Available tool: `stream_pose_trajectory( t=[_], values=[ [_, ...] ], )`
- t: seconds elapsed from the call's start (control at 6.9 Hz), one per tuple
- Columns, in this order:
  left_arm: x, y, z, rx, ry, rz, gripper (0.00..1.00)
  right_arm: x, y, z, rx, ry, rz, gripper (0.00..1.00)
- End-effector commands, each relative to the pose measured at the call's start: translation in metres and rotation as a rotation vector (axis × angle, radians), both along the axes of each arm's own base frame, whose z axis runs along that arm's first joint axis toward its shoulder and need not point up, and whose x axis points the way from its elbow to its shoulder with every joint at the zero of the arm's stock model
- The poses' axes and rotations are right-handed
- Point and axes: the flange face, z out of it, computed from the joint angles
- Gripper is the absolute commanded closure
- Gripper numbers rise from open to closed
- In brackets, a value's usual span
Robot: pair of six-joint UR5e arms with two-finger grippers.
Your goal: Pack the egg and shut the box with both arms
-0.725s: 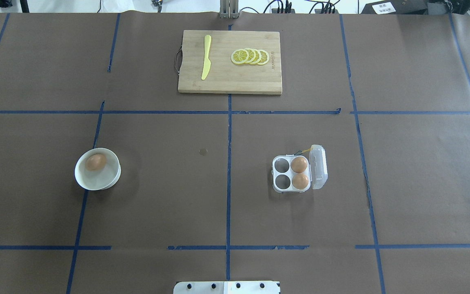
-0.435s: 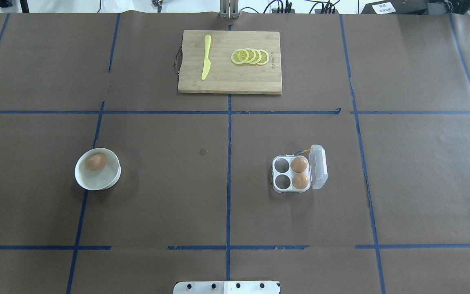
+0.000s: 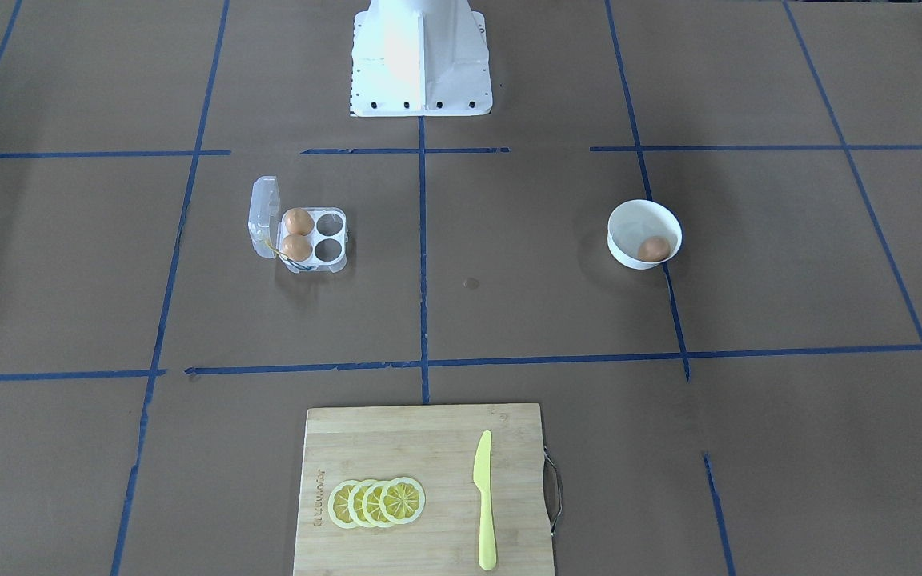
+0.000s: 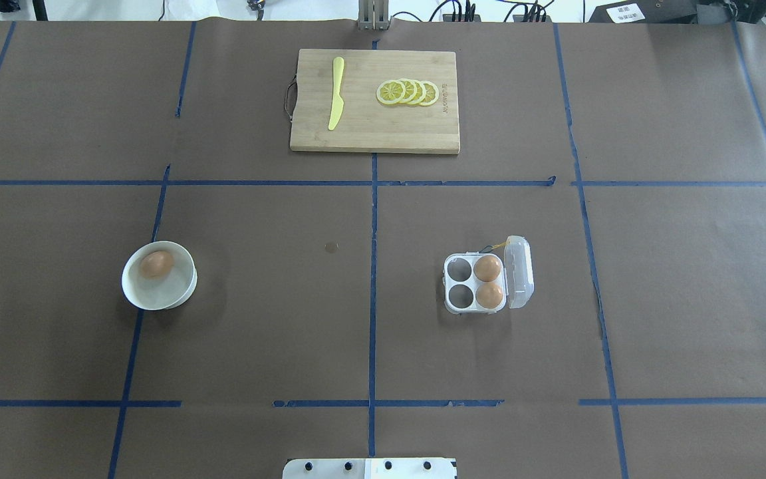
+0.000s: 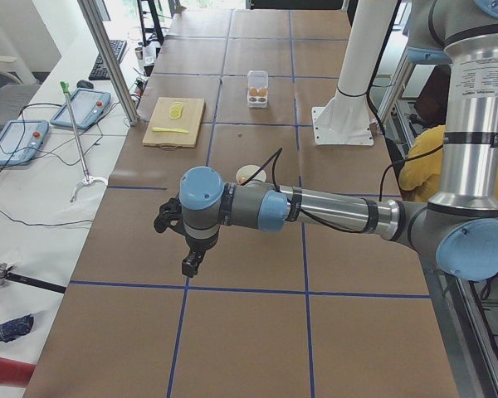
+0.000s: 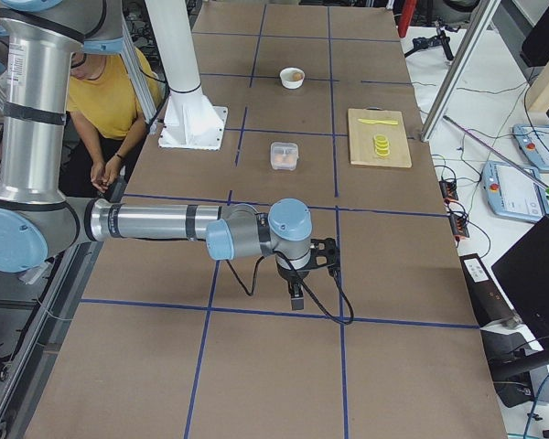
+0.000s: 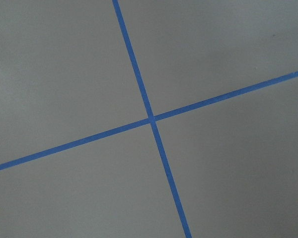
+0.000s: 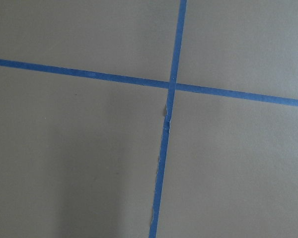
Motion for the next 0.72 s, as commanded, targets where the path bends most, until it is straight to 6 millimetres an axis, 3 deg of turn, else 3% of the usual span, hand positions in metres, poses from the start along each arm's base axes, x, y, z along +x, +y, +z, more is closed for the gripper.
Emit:
stream_pose_trajectory(
  t=[0.0, 0.14, 0.29, 0.43, 0.58],
  values=[
    [0.001, -0.010, -0.031, 0.303, -0.014, 0.000, 0.00, 0.000, -0.003, -0.005, 0.009, -0.001, 0.001, 0.00],
    [0.002, -0.015, -0.040, 0.418, -0.004, -0.015, 0.00, 0.000, -0.003, -0.007, 0.014, -0.001, 0.001, 0.00],
    [0.006, -0.008, -0.052, 0.428, 0.080, -0.056, 0.00, 0.000, -0.003, -0.008, 0.015, -0.003, 0.001, 0.00],
    [0.023, -0.007, -0.059, 0.440, 0.137, -0.053, 0.00, 0.000, -0.003, -0.008, 0.015, -0.003, 0.001, 0.00],
    [0.062, -0.005, -0.076, 0.514, 0.183, -0.006, 0.00, 0.000, -0.003, -0.008, 0.015, -0.003, 0.001, 0.00]
  ],
)
